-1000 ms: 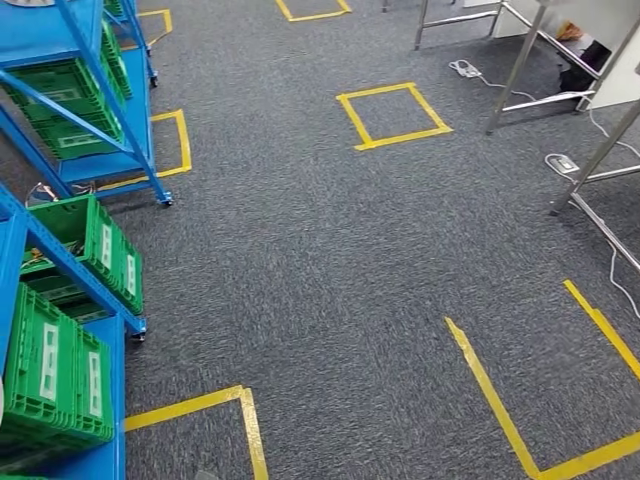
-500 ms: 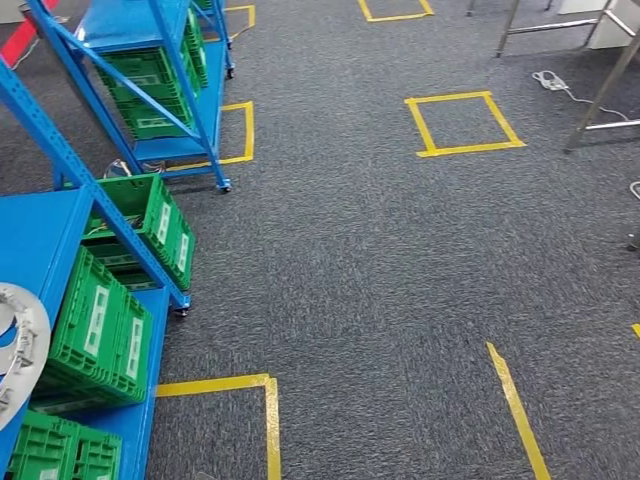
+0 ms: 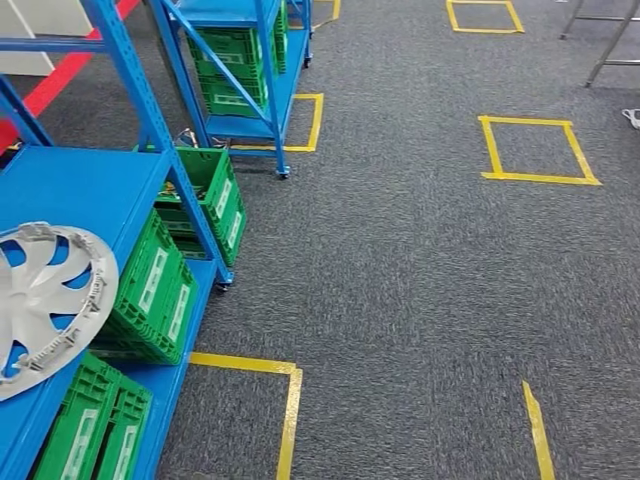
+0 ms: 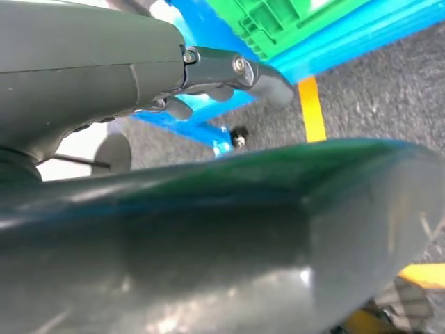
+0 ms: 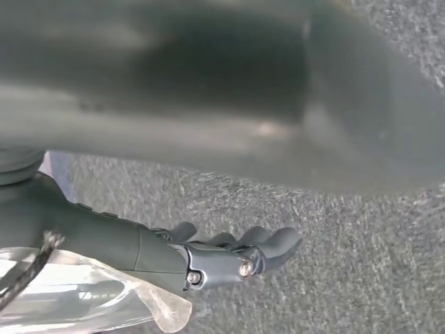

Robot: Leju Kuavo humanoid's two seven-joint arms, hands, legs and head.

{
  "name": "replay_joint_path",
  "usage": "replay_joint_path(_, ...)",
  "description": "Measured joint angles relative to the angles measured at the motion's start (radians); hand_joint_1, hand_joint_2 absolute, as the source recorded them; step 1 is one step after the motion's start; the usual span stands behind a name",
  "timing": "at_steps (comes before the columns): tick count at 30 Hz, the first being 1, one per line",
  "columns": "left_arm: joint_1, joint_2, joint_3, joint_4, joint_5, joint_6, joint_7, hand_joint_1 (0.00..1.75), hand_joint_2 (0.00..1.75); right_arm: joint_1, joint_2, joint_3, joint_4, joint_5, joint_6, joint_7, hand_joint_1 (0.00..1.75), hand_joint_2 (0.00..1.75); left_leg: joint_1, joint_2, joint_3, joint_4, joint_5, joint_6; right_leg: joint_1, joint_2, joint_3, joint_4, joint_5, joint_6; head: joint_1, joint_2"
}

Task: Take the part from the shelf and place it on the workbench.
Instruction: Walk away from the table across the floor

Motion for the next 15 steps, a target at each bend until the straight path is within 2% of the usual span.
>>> replay_joint_path(1, -0.002, -0.001, 0.000, 0.000, -0.001, -0.006, -0.009, 0.00, 0.00, 0.002, 0.000, 0.000, 0.000, 0.000, -0.002, -0.001, 0.00, 0.00, 0.001, -0.008, -0.001, 0.000, 0.001, 0.002, -0.003, 0.018, -0.036, 0.069, -0.028, 0.005, 0.000, 0.000)
replay_joint_path(2, -0.003, -0.002, 0.000, 0.000, -0.001, -0.013, -0.019, 0.00, 0.00, 0.005, -0.001, 0.001, 0.001, 0.000, -0.003, -0.001, 0.00, 0.00, 0.001, -0.016, -0.002, 0.000, 0.001, 0.002, -0.006, 0.025, -0.069, 0.127, -0.046, 0.009, 0.000, 0.000)
replay_joint_path(3, -0.002, -0.003, 0.000, 0.000, -0.003, -0.018, -0.028, 0.00, 0.00, 0.008, -0.002, 0.002, 0.001, 0.000, -0.003, -0.001, 0.00, 0.00, 0.002, -0.022, -0.002, 0.001, 0.000, 0.001, -0.009, 0.027, -0.090, 0.160, -0.048, 0.014, -0.001, 0.000)
replay_joint_path(4, -0.001, -0.003, 0.000, 0.000, -0.004, -0.021, -0.037, 0.00, 0.00, 0.010, -0.002, 0.002, 0.001, 0.000, -0.003, -0.002, 0.00, 0.00, 0.004, -0.027, 0.000, 0.002, -0.001, -0.002, -0.012, 0.027, -0.092, 0.150, -0.027, 0.019, -0.001, 0.000)
replay_joint_path(6, -0.001, -0.004, 0.000, 0.000, -0.010, -0.023, -0.052, 0.00, 0.00, 0.011, -0.004, 0.004, 0.001, -0.002, -0.002, -0.002, 0.00, 0.00, 0.010, -0.034, 0.003, 0.010, -0.009, -0.013, -0.022, 0.028, -0.045, 0.037, 0.048, 0.031, -0.001, 0.000)
replay_joint_path(7, -0.001, -0.004, 0.000, 0.000, -0.015, -0.023, -0.059, 0.00, 0.00, 0.011, -0.003, 0.004, 0.001, -0.004, -0.001, -0.003, 0.00, 0.00, 0.011, -0.037, 0.002, 0.019, -0.015, -0.022, -0.025, 0.032, -0.015, -0.029, 0.075, 0.035, 0.001, 0.000)
replay_joint_path(8, -0.002, -0.004, 0.000, 0.000, -0.019, -0.023, -0.066, 0.00, 0.00, 0.010, -0.002, 0.005, 0.002, -0.006, 0.000, -0.003, 0.00, 0.00, 0.011, -0.039, -0.001, 0.027, -0.019, -0.029, -0.027, 0.036, 0.006, -0.071, 0.087, 0.033, 0.002, 0.000)
replay_joint_path(9, -0.002, -0.004, 0.000, 0.000, -0.023, -0.024, -0.074, 0.00, 0.00, 0.011, -0.001, 0.005, 0.003, -0.009, 0.002, -0.002, 0.00, 0.00, 0.010, -0.040, -0.005, 0.034, -0.023, -0.032, -0.028, 0.039, 0.017, -0.093, 0.088, 0.030, 0.002, 0.000)
replay_joint_path(11, -0.001, -0.003, 0.000, 0.000, -0.029, -0.026, -0.093, 0.00, 0.00, 0.014, -0.001, 0.005, 0.003, -0.017, 0.005, -0.003, 0.00, 0.00, 0.007, -0.041, -0.009, 0.039, -0.022, -0.021, -0.028, 0.039, 0.021, -0.096, 0.086, 0.019, 0.000, 0.000)
replay_joint_path(13, 0.001, -0.003, -0.001, 0.000, -0.036, -0.029, -0.114, 0.00, 0.00, 0.017, 0.000, 0.005, 0.003, -0.025, 0.013, -0.003, 0.00, 0.00, 0.006, -0.041, -0.009, 0.038, -0.019, -0.005, -0.026, 0.038, 0.021, -0.097, 0.087, 0.018, -0.001, 0.000)
replay_joint_path(15, 0.001, -0.003, -0.002, 0.000, -0.042, -0.029, -0.129, 0.00, 0.00, 0.017, 0.000, 0.005, 0.003, -0.030, 0.024, -0.005, 0.00, 0.00, 0.006, -0.041, -0.008, 0.036, -0.018, 0.005, -0.024, 0.038, 0.021, -0.097, 0.085, 0.014, -0.001, 0.000)
